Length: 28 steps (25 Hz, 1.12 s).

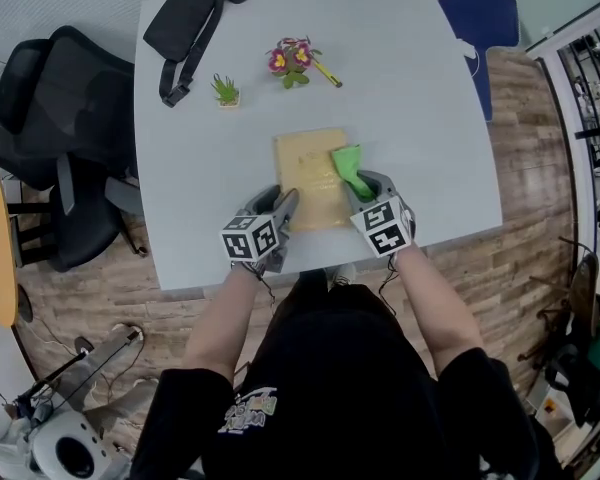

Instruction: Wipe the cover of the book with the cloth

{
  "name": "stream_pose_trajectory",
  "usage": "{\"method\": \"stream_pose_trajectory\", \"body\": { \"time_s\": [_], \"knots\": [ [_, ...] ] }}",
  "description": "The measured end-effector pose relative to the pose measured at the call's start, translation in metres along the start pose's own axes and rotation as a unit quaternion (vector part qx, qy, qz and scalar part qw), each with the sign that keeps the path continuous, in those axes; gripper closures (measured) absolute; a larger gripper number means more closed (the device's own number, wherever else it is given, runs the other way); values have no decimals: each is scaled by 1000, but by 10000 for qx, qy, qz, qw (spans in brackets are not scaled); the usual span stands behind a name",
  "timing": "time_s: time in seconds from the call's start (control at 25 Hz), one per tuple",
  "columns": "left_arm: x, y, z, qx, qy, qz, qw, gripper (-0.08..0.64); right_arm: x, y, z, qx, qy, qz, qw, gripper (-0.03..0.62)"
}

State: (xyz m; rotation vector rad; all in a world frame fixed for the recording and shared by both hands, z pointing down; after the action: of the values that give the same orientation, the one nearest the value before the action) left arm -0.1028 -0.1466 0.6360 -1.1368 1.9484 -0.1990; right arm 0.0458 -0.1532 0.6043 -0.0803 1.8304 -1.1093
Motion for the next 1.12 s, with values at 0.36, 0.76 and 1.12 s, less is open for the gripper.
{"method": "stream_pose_trajectory", "body": {
  "time_s": [0.36,0.76,1.12],
  "knots": [
    [1,0,0,13,-15,15,10000,367,10,9,-39,336,224,57,9992,495],
    [0,1,0,48,-21,42,10000,367,21,13,-113,1109,523,188,9923,495],
    [0,0,-1,84,11,72,9999,367,18,8,-140,1520,586,271,9863,495]
  ]
}}
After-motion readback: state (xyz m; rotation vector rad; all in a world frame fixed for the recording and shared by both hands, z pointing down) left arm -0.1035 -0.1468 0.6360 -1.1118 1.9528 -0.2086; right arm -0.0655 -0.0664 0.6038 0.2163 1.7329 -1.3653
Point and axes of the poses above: the fingertips, and each gripper's own axes: y backward along the fingers, z to its right, x out of its top, the point moved 1 cm from there along y, backward along the fingers, and after that the axes turned 5 degrees about y, right-handed, at the moved point
